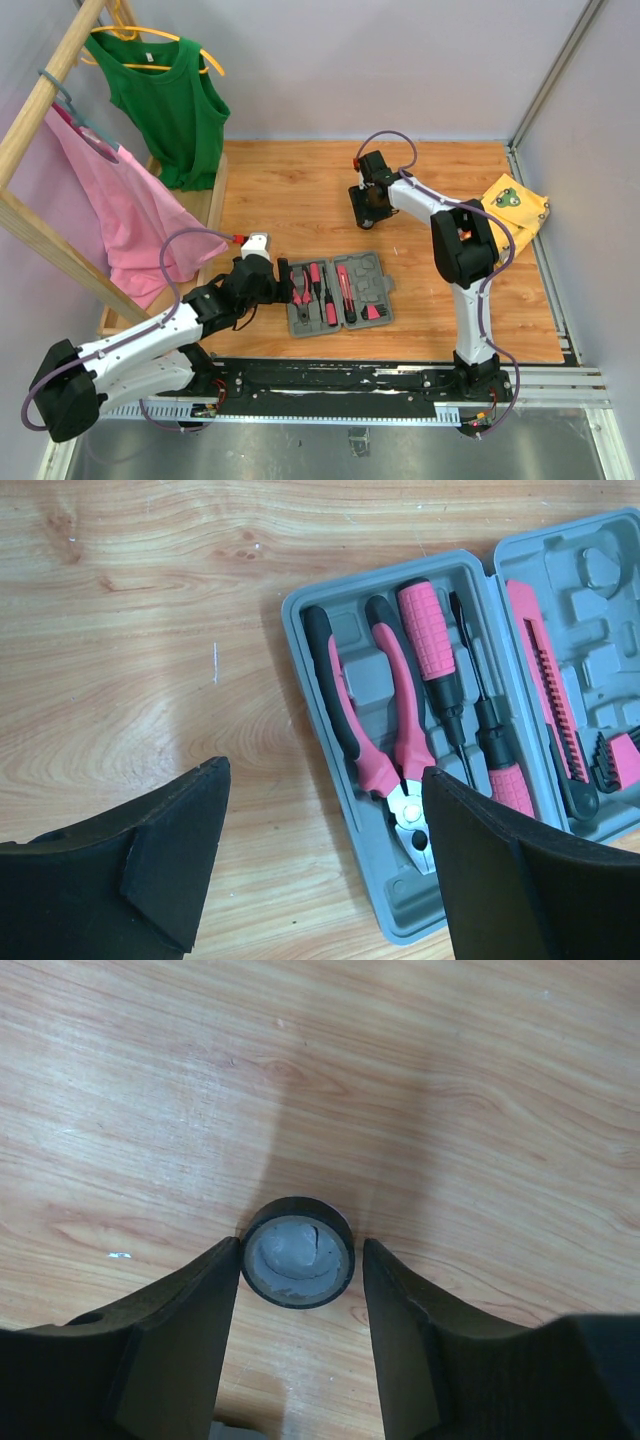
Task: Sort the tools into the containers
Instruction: Pick up the engineering item from the center of the board, then place the engineering item in the storage box, then adjust the engineering item in the storage box.
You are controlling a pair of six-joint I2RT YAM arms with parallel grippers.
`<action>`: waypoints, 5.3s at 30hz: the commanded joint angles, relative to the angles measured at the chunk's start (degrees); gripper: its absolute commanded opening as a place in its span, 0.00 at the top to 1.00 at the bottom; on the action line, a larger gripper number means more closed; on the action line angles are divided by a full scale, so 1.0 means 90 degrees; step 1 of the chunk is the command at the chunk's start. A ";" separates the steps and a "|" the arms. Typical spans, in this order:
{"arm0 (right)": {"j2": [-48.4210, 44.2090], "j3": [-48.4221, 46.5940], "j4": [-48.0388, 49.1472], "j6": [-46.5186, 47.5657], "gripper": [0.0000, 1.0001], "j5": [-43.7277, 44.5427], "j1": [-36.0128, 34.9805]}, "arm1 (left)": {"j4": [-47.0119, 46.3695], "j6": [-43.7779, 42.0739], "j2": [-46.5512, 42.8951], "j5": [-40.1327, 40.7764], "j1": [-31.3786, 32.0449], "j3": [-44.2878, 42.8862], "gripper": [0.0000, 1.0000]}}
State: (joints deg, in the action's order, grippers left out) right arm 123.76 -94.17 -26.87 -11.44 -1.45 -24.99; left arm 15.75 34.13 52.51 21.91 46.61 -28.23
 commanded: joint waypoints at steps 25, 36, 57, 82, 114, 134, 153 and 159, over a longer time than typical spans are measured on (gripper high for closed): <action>-0.2597 0.0709 -0.0540 0.0481 0.58 0.0271 -0.0597 | -0.0498 -0.0025 0.0311 -0.0188 -0.0032 -0.0053 0.20; -0.3303 0.2024 -0.0696 0.0397 0.58 0.0321 -0.1017 | -0.0662 -0.0071 0.0471 -0.0321 -0.0032 0.0003 0.21; -0.2713 0.2796 -0.0212 0.0014 0.57 -0.0021 -0.1168 | -0.0812 -0.0231 0.0858 -0.0411 -0.0032 -0.0128 0.21; -0.2256 0.2652 -0.0032 0.0070 0.51 0.0552 -0.1336 | -0.0759 -0.0241 0.0830 -0.0436 -0.0032 -0.0145 0.22; -0.2963 0.2729 -0.0322 -0.0032 0.54 0.0665 -0.1405 | -0.0766 -0.0218 0.0837 -0.0491 -0.0032 -0.0145 0.23; -0.2440 0.2795 -0.0210 -0.0028 0.56 0.0438 -0.1305 | -0.0754 -0.0232 0.0852 -0.0491 -0.0032 -0.0135 0.23; -0.2648 0.2883 -0.0104 0.0060 0.56 0.0184 -0.1292 | -0.0793 -0.0219 0.0994 -0.0530 -0.0032 -0.0238 0.24; -0.2862 0.2843 -0.0171 0.0060 0.54 0.0280 -0.1293 | -0.0812 -0.0218 0.1073 -0.0568 -0.0032 -0.0282 0.25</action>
State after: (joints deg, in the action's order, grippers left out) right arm 100.64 -68.79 -28.08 -10.94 0.93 -36.95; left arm 10.13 32.36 61.58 17.08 46.61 -28.95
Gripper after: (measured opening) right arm 0.457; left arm 0.759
